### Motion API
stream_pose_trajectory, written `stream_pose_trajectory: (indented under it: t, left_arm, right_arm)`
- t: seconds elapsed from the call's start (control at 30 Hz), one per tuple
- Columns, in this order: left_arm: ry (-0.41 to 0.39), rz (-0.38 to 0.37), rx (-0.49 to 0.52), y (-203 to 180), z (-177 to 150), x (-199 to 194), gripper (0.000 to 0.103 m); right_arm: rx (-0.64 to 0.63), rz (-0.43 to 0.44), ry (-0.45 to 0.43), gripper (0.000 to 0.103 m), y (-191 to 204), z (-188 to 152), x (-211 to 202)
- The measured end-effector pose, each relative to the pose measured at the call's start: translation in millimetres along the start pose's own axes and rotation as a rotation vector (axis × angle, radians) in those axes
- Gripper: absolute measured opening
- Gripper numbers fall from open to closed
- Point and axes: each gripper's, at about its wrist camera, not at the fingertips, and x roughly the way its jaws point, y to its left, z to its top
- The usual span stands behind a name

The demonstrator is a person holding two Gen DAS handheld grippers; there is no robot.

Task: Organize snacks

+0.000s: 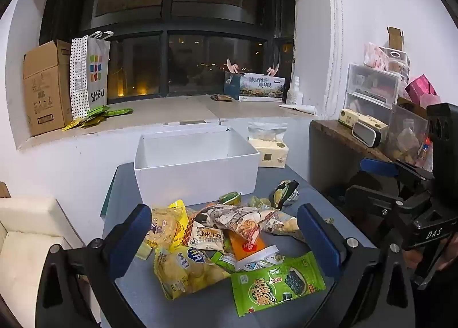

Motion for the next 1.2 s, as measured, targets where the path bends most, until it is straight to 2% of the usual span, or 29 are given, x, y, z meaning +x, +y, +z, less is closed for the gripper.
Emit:
stream_pose_trajectory:
  t: [1.2]
  left_arm:
    - [0.008,-0.003,0.012,-2.6,-5.5,0.2,0.103]
  right_arm:
    - [0.004,0.004,0.0,0.103,1.1,-1.3,-0.9]
